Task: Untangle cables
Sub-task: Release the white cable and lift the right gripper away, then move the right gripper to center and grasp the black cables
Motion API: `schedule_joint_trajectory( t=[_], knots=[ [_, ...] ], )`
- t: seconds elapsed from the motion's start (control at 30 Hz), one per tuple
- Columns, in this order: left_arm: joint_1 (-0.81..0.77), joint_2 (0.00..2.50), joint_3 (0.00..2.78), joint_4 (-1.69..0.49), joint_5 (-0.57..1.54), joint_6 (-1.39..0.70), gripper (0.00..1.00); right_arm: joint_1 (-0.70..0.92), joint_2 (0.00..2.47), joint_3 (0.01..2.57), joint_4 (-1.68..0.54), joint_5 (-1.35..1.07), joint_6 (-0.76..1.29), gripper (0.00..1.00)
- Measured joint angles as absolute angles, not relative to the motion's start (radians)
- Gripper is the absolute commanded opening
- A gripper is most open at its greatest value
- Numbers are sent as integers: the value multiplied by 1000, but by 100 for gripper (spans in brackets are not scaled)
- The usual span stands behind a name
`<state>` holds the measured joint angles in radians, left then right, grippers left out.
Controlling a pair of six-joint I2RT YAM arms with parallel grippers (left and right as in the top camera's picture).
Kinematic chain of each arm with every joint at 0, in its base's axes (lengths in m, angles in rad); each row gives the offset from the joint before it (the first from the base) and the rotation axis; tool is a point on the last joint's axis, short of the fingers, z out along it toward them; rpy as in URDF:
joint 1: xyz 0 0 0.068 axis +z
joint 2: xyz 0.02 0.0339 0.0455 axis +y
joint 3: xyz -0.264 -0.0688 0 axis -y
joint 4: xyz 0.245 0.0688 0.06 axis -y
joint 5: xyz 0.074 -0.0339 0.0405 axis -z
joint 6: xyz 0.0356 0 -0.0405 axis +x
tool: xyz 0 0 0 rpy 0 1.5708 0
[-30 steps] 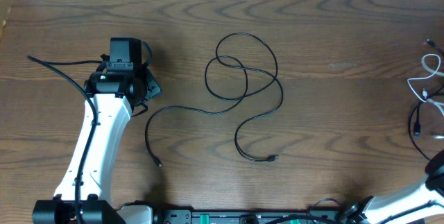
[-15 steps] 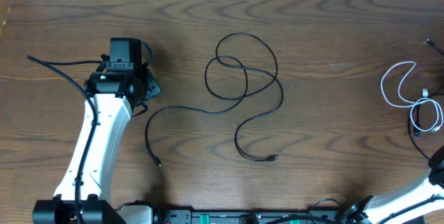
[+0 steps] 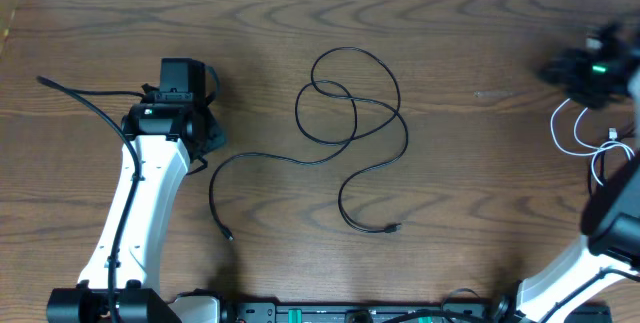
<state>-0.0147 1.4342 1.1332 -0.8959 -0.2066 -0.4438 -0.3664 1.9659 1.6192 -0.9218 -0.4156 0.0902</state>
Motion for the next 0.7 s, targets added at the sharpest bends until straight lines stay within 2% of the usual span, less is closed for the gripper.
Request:
schedule_joint_trajectory(
  t=[0.33, 0.5, 0.7],
  knots=[
    [-10, 1434, 1132, -940, -291, -444, 58, 109, 1966, 1620, -937, -283, 89, 74],
    [35, 1434, 1132, -974, -318, -451, 58, 326, 1972, 1620, -928, -149, 202, 75],
    [76, 1434, 1132, -989, -321, -471, 58, 493, 2019, 1621, -887, 0, 369, 74]
  ],
)
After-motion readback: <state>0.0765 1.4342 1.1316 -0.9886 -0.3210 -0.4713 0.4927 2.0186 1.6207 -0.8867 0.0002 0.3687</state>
